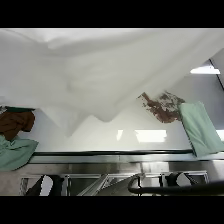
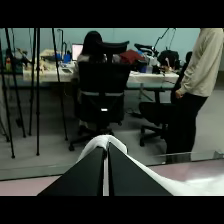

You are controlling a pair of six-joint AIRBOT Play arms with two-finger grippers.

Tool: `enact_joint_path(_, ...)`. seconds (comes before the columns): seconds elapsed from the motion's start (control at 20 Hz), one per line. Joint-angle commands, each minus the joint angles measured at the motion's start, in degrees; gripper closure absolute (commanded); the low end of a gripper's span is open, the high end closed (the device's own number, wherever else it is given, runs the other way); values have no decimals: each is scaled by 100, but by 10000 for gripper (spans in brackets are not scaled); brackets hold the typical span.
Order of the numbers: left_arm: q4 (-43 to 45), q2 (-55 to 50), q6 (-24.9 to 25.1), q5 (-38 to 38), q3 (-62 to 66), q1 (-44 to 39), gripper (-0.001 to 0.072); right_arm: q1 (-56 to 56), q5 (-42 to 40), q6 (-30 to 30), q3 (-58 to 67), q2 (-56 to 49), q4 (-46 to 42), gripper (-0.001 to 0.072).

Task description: Fold the shirts.

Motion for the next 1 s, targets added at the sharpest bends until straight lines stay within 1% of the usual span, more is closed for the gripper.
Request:
enact_joint_path(0.0,258,-199,-138,-26,334,122,688,-44,70,247,229,-133,-577,695)
enact_joint_path(0.1,667,-557,-122,-267,103,-372,688,-31,675,267,94,-503,-579,695)
enact_joint_path(0.2,1117,-994,-33,-297,-389,-1272,688,146,1034,341,-295,-946,-586,695)
enact_joint_path(0.25,1547,-1268,9,-236,-660,-1803,688,444,1012,275,-597,-1180,-632,695)
enact_joint_path(0.3,2070,-1545,7,-111,-905,-2275,688,848,927,155,-931,-1453,-866,695)
enact_joint_path(0.4,3195,-2190,-35,321,-1384,-3123,688,1567,546,155,-1486,-2087,-1755,694)
enact_joint_path(0.45,3639,-2559,-90,605,-1611,-3416,688,1853,295,173,-1692,-2472,-2092,695)
enact_joint_path(0.55,4098,-3368,-179,1156,-1871,-3711,688,2177,-168,170,-1834,-3421,-2378,695)
enact_joint_path(0.65,4100,-4258,-258,1467,-1762,-3744,688,2256,-627,133,-1731,-4345,-2159,695)
enact_joint_path(0.8,4105,-5451,-525,1386,-951,-3729,688,2243,-713,170,-1060,-5506,-1838,695)
enact_joint_path(0.95,4181,-6188,-798,927,-87,-3720,689,2240,-671,435,-514,-6067,-1843,696)
